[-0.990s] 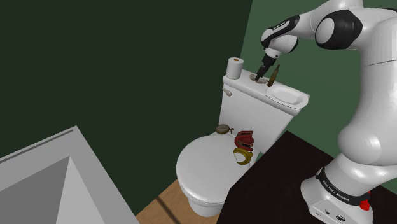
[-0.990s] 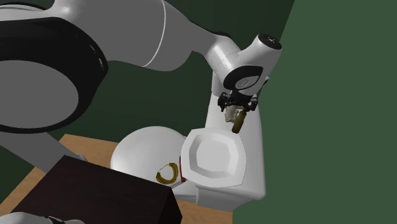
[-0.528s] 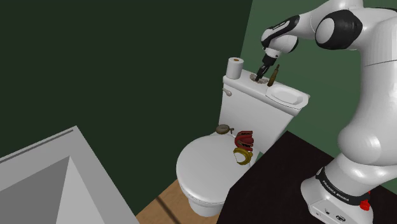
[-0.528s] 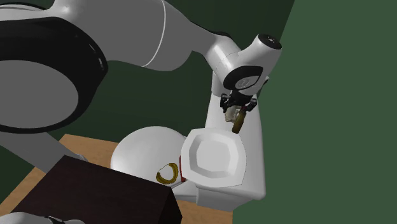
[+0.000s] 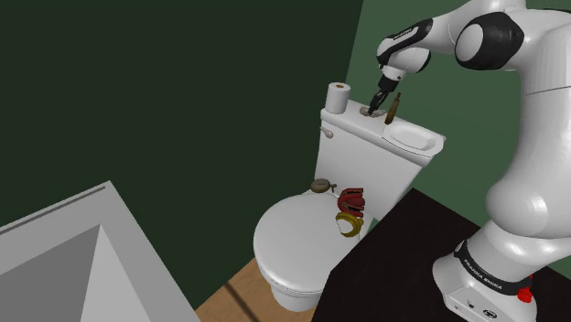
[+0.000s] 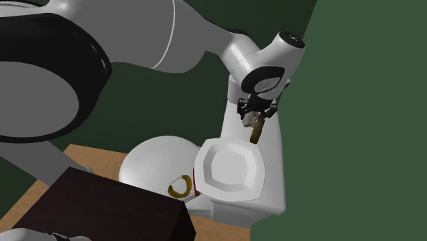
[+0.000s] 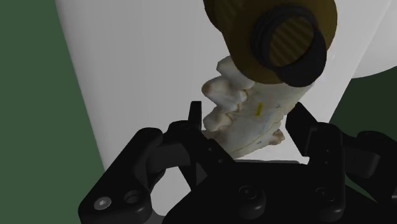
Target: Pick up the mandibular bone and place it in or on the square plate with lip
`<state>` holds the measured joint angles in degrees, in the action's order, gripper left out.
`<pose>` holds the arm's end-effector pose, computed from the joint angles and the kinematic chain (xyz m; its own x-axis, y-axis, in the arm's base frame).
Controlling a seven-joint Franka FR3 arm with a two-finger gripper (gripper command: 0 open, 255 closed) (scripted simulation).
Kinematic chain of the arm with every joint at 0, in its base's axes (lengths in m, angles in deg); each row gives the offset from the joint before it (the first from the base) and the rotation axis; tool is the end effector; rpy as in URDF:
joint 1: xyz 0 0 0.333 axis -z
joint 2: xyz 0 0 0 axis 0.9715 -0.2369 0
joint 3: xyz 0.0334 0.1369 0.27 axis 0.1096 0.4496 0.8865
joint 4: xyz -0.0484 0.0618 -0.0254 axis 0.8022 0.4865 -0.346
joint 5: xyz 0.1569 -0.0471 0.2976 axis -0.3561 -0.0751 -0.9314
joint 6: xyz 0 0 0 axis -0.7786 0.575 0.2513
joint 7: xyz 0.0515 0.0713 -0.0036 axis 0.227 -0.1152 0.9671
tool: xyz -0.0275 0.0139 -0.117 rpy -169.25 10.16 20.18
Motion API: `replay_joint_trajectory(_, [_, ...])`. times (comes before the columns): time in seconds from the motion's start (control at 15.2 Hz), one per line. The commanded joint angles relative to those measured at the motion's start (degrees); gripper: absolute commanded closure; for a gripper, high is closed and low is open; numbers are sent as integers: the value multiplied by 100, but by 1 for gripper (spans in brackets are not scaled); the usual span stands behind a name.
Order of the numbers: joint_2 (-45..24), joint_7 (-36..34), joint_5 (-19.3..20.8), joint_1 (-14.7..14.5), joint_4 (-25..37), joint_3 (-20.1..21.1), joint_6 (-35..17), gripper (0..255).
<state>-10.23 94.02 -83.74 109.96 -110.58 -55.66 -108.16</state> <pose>0.5220 -0.4083 0.2983 0.9736 0.1564 0.1664 0.1780 -0.9762 -0.1238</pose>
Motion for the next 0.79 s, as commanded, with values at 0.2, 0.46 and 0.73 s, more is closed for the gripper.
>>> replay_joint_trajectory(0.2, [175,-74,52,-10,86,-28,252,255])
replay_joint_trajectory(0.46, [301,-137,94,-14,194,-49,479,255])
replay_joint_trajectory(0.73, [410,-201,133,-15,327,-67,715,255])
